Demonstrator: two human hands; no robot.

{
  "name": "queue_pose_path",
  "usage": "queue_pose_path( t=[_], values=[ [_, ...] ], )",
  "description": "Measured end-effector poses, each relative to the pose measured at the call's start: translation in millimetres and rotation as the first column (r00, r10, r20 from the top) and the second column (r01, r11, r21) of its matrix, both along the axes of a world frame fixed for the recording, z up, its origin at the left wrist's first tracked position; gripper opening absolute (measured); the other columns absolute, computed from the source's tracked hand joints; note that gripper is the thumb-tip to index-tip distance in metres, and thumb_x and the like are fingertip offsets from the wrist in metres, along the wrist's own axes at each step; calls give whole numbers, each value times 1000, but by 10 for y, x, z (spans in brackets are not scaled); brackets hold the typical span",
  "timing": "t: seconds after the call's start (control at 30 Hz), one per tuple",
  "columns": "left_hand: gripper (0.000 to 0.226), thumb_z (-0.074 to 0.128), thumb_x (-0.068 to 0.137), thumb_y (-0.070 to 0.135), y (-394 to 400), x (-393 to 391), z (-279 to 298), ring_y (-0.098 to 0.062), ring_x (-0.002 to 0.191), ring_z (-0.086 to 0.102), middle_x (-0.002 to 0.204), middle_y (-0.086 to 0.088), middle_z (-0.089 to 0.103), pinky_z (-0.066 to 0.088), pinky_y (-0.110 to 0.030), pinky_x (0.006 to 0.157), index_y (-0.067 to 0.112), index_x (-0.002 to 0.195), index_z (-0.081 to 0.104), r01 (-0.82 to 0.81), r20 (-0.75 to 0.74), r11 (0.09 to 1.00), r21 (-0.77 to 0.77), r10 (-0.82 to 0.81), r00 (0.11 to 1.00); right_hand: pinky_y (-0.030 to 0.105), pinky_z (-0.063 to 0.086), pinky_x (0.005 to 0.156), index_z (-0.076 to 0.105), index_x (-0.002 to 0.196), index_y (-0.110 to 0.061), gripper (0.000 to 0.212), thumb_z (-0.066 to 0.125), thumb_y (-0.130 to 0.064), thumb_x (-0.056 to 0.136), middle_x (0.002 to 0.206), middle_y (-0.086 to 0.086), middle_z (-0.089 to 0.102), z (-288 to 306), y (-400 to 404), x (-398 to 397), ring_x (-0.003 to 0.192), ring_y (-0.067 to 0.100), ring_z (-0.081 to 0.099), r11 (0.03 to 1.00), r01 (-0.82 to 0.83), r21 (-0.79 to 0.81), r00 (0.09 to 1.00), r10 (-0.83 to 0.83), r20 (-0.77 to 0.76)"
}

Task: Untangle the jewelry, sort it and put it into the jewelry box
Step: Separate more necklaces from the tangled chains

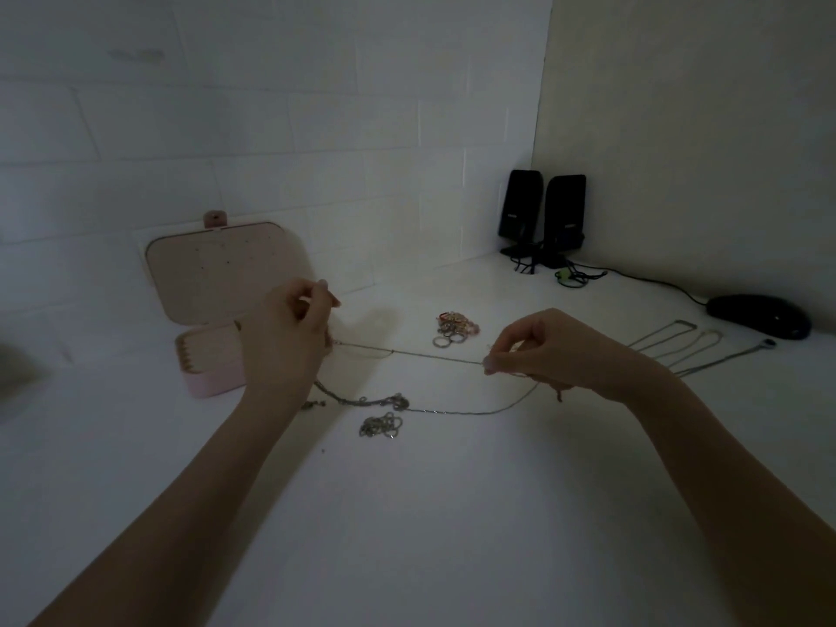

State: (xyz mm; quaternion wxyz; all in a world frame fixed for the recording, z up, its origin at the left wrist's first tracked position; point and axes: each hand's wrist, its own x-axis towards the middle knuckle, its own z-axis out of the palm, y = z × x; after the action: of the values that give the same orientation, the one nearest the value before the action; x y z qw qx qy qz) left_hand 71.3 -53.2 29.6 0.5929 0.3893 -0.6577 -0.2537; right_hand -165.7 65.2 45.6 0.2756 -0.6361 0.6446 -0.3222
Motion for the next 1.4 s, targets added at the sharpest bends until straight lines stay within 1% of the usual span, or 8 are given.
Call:
queue_pose_path(
  t=[0.1,0.23,0.33,0.5,0.63,1.03,1.3,1.4],
  values=[
    [29,56,93,23,28,23,10,1,46,54,56,-7,59,37,-8,47,14,65,60,-64,72,996,-59,68,995,22,19,43,71,71,-19,16,70,-29,83,46,-2,38,12,-7,1,41,11,24,999,29,-21,997,-27,74],
    [35,65,80,49,-27,6,-13,-18,52,44,54,-21,49,40,-23,52,20,62,68,163,252,981,102,-184,950,18,16,42,64,68,-14,21,62,-16,89,52,5,36,23,-25,-15,41,11,21,990,121,-70,971,-104,214],
    [30,72,67,48,72,-31,-12,-10,43,24,43,2,30,17,-18,41,18,67,74,365,299,911,194,-409,862,17,16,41,61,66,-13,24,58,-12,90,49,2,33,28,-43,-39,40,10,21,978,189,-91,949,-158,273],
    [32,75,66,52,49,-10,-14,-19,48,24,45,-14,31,19,-24,51,19,69,76,441,307,875,203,-484,819,18,16,42,61,66,-13,25,56,-15,90,53,5,33,19,-45,-51,43,12,21,967,235,-100,942,-201,267],
    [28,75,63,41,81,-8,11,-8,41,16,40,6,25,13,-21,44,13,69,73,468,314,852,235,-522,793,18,16,42,58,65,-14,26,55,-14,90,46,1,32,25,-46,-64,42,12,20,955,273,-116,921,-225,319],
    [23,62,75,41,2,-32,-41,-8,89,60,101,3,62,52,-22,68,25,84,77,480,230,850,218,-523,821,18,15,42,57,66,-14,26,55,-16,92,44,-4,30,31,-32,-58,44,13,19,965,249,-78,920,-211,330],
    [16,61,89,23,-36,-8,-44,13,53,51,53,27,59,34,-8,55,19,81,75,355,501,935,17,-316,806,17,17,41,59,66,-14,26,58,-19,91,47,-1,32,20,-40,-59,42,12,21,960,267,-81,930,-234,284],
    [19,55,89,45,-63,28,-62,11,61,53,57,30,57,40,-9,65,46,76,68,268,607,961,-64,-176,775,17,17,42,59,65,-15,26,59,-19,91,48,0,32,21,-41,-67,42,12,21,959,267,-94,928,-230,294]
  ],
)
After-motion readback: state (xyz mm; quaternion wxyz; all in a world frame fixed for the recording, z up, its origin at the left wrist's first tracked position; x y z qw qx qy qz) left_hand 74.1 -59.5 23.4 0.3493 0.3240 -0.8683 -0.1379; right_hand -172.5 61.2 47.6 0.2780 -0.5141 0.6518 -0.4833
